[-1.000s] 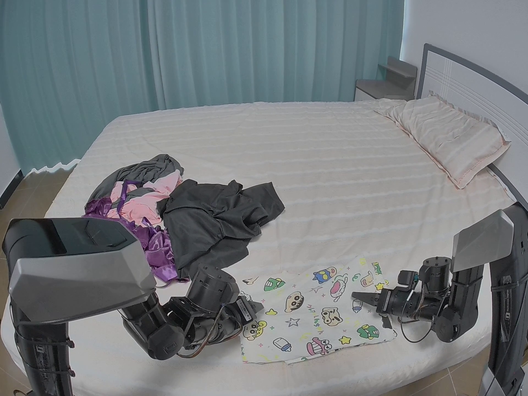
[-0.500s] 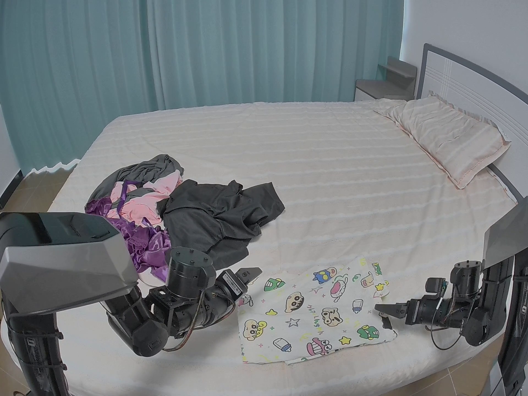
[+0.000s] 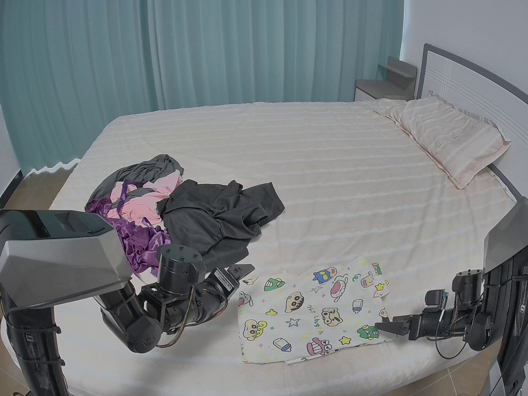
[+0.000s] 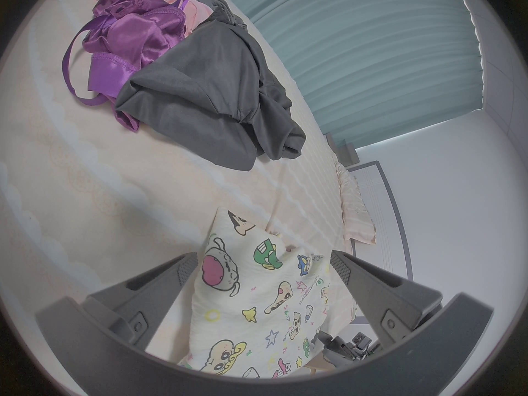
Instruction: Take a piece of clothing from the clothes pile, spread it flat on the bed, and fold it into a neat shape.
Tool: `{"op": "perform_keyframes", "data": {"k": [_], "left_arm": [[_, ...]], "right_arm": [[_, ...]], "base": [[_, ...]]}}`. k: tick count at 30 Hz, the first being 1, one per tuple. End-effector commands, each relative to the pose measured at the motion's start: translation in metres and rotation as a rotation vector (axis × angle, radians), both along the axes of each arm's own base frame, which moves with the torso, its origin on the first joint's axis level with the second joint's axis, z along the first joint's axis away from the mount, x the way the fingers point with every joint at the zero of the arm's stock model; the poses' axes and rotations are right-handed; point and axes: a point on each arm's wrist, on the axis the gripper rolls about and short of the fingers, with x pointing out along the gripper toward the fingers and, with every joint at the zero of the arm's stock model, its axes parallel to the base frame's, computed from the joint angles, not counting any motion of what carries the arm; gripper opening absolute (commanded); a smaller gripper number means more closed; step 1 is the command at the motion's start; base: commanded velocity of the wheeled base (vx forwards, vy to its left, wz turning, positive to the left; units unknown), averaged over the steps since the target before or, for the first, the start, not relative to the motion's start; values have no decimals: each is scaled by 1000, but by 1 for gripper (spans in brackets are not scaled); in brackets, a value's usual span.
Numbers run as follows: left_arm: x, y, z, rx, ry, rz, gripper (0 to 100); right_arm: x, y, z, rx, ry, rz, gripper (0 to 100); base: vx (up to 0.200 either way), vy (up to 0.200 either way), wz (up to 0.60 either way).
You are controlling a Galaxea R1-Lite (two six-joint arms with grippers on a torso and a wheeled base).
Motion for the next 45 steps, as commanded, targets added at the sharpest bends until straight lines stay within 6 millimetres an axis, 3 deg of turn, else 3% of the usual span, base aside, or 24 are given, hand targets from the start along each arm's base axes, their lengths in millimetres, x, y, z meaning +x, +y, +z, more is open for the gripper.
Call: {"op": "perform_keyframes", "data": {"k": [1,2,3,18,24,45], "left_arm": [[1,0,-1,1,1,1,100],[1,0,-1,0,2,2,100],[1,-1,-1,-1,1,0,100],[2,0,-3,3,5,3,100],[2,0,-5,5,9,3,100],[2,0,-5,5,8,3,100]], "right_arm": [[1,3,-4,1,8,17,100],[1,3,-4,1,8,17,100],[0,6,-7,-1,14,27,0],[-14,-2,0,-37,35,32,0],[-30,-11,0,-139,68,120,0],[-25,-14,1,-144,53,103,0]], "base": [[0,0,0],[0,0,0],[0,0,0],[0,0,0],[0,0,0],[0,0,0]]}}
